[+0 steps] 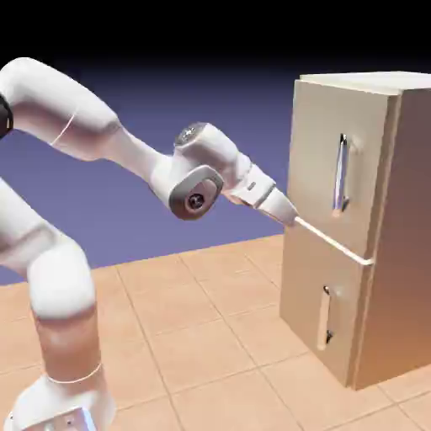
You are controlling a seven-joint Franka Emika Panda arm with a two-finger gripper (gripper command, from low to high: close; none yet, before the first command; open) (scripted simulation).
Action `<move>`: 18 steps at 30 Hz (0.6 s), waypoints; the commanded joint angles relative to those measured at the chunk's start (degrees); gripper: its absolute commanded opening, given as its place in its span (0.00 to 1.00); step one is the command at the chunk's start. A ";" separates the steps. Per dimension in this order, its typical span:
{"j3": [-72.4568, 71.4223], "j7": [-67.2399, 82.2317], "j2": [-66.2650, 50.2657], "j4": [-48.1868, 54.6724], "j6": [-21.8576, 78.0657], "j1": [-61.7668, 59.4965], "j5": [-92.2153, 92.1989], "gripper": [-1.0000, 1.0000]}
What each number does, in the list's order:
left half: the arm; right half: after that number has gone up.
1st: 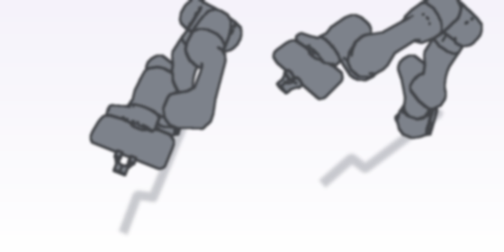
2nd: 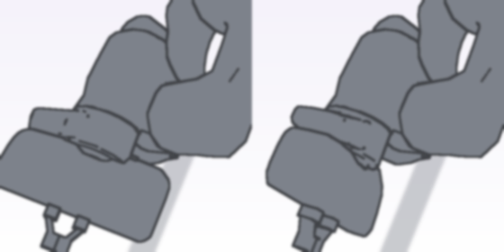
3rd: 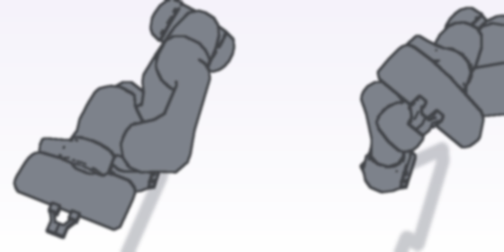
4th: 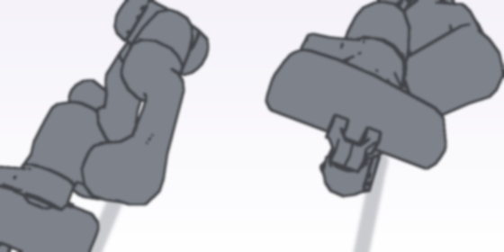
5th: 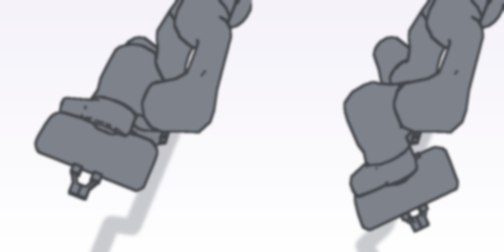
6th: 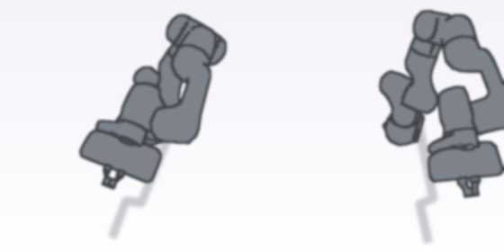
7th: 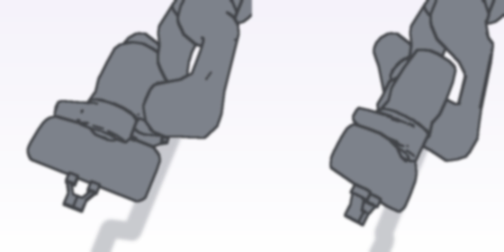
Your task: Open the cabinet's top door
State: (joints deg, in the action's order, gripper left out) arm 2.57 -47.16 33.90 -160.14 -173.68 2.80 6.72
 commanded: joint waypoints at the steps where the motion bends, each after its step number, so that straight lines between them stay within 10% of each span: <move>1: 0.95 -1.75 0.46 0.32 0.12 0.78 2.50 0.50; 18: 17.15 -31.37 8.27 5.78 2.19 14.07 44.86 0.50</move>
State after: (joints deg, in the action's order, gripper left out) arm 19.72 -78.53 42.17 -154.36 -171.49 16.86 51.58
